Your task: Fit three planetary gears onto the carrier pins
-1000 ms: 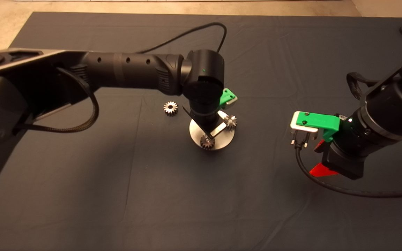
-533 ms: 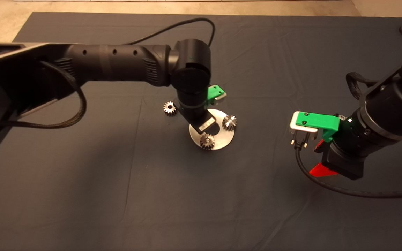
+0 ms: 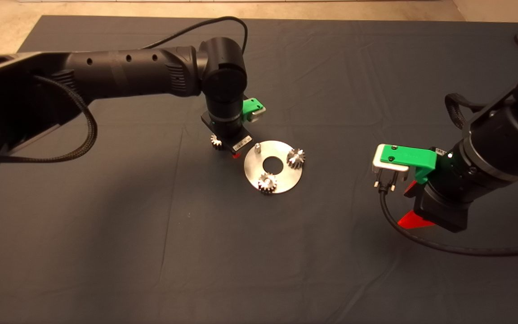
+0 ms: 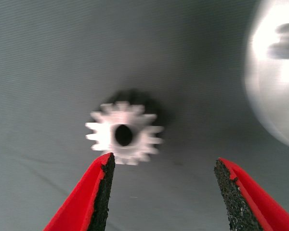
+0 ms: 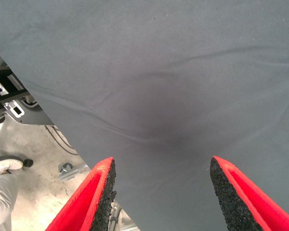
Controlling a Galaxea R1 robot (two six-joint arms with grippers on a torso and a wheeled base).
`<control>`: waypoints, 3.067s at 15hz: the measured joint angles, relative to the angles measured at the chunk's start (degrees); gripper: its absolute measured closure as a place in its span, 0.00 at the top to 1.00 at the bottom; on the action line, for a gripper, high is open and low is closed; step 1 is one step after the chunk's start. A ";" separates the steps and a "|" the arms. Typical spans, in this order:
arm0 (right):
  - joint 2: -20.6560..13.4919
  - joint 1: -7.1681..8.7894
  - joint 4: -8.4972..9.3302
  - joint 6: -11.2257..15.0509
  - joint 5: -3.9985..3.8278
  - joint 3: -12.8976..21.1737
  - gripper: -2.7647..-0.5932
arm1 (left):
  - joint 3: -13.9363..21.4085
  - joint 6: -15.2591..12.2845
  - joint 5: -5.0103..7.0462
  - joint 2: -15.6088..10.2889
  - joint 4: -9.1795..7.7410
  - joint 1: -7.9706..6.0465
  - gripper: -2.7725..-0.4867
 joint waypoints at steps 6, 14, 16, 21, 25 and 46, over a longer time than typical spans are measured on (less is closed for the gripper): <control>0.33 0.02 0.02 0.00 0.00 0.00 0.39 | -7.78 6.34 -0.04 0.98 -0.40 -0.01 0.42; 1.29 0.02 0.04 0.00 0.02 0.00 0.39 | -9.21 7.52 -0.02 1.40 -0.77 -0.01 0.49; 1.29 0.01 0.04 0.00 0.00 0.00 0.39 | -9.33 7.52 -0.02 1.40 -0.81 0.00 0.49; 1.30 0.00 0.03 0.00 0.00 0.00 0.39 | -9.35 7.49 -0.02 1.40 -1.23 -0.01 0.49; 1.49 0.02 0.02 0.00 0.02 0.00 0.39 | -9.46 7.48 -0.02 1.40 -3.83 0.00 0.49; 1.61 0.35 0.03 0.00 0.02 0.00 0.39 | -10.05 6.34 -3.32 1.05 -5.51 0.00 0.49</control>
